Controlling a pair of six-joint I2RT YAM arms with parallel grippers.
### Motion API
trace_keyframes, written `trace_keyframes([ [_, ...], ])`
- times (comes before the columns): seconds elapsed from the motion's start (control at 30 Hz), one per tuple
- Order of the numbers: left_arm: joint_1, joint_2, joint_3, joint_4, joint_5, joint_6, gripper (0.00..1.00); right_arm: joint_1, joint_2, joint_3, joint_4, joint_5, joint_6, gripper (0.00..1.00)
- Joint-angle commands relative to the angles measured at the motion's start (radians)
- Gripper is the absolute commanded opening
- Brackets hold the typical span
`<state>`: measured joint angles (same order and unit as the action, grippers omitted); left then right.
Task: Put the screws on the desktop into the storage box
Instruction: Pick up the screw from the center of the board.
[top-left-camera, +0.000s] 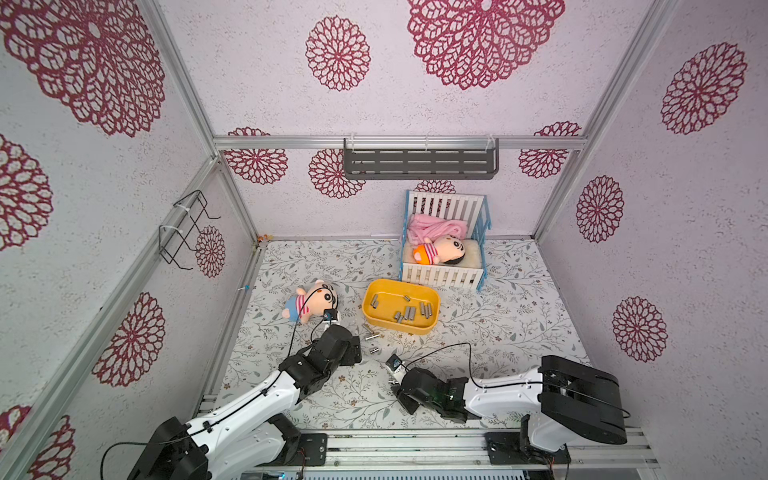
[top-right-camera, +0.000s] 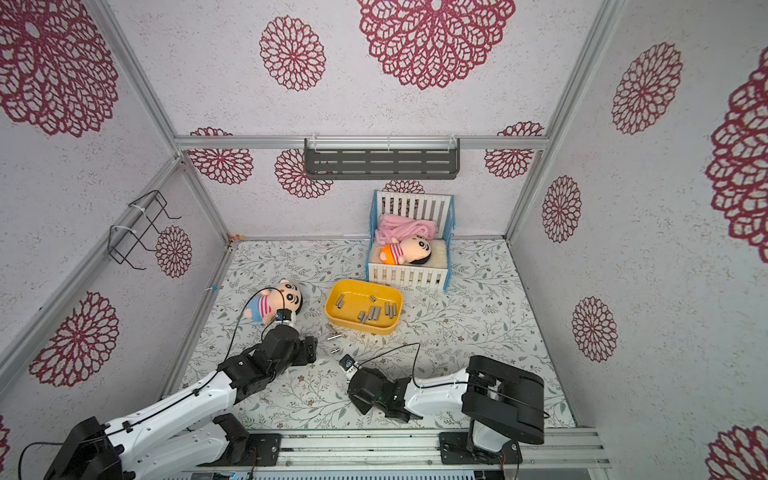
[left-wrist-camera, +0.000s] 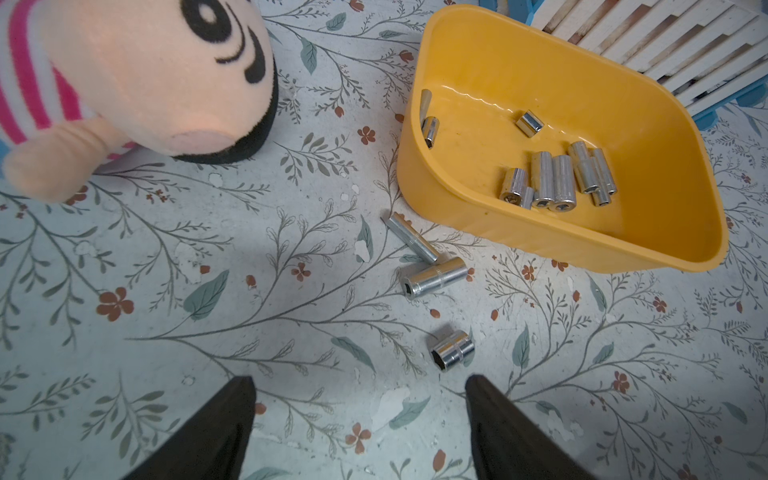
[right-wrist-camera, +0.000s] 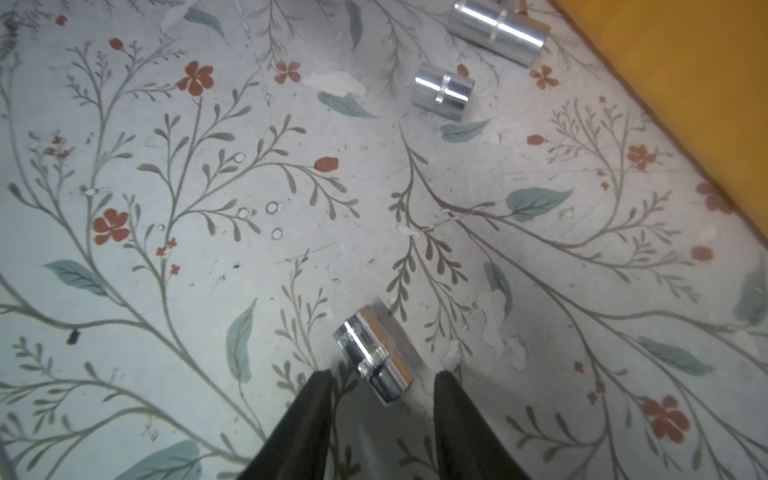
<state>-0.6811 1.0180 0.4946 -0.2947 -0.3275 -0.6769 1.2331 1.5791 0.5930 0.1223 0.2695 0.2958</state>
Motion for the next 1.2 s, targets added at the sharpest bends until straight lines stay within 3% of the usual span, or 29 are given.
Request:
trace_keyframes([
  [0.0,-0.009,0.003,-0.002,0.011,-0.009,0.007,0.85,0.003,0.02,0.033,-0.018,0.046,-0.009,0.42],
  [0.47,-0.009,0.011,0.0,0.012,-0.01,0.005,0.85,0.003,0.065,0.06,-0.049,0.077,0.0,0.4],
  [1.17,-0.009,0.004,-0.001,0.01,-0.007,0.005,0.85,0.003,0.039,0.06,-0.054,0.077,-0.009,0.13],
])
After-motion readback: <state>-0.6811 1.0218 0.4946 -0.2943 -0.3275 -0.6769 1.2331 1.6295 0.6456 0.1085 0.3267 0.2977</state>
